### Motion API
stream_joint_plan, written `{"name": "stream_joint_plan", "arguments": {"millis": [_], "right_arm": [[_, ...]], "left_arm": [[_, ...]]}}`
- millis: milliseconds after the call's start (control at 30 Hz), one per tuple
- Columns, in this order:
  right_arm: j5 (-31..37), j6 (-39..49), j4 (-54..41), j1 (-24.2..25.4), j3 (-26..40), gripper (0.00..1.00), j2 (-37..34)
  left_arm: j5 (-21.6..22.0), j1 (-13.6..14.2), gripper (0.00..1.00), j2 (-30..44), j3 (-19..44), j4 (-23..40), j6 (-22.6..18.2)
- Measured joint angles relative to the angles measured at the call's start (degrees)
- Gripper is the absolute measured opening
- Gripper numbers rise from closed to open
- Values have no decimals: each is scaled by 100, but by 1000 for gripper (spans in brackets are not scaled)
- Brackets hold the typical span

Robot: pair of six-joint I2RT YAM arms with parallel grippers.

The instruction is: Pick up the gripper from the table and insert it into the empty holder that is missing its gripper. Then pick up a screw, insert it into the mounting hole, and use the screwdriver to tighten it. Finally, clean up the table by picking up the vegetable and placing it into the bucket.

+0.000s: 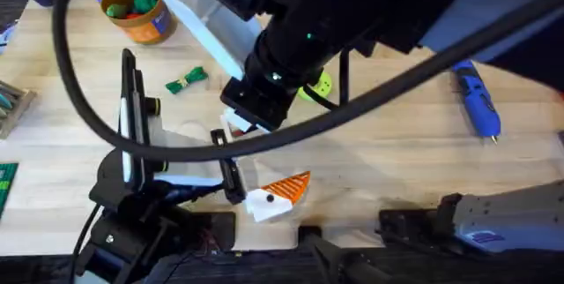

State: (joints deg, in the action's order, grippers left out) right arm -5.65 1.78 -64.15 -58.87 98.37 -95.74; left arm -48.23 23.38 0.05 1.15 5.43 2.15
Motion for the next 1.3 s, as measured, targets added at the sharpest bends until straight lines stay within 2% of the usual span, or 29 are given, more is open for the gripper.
{"name": "stream_joint_plan", "arguments": {"millis": [1033,1133,1300], "right_arm": [[0,0,34,0,-61,8,0],[-10,17,36,0,-61,118,0],[-20,15,39,0,-61,155,0]], "left_arm": [[-2,0,993,-2,0,0,0],[-2,0,993,0,0,0,0],[-2,0,993,0,0,0,0]]}}
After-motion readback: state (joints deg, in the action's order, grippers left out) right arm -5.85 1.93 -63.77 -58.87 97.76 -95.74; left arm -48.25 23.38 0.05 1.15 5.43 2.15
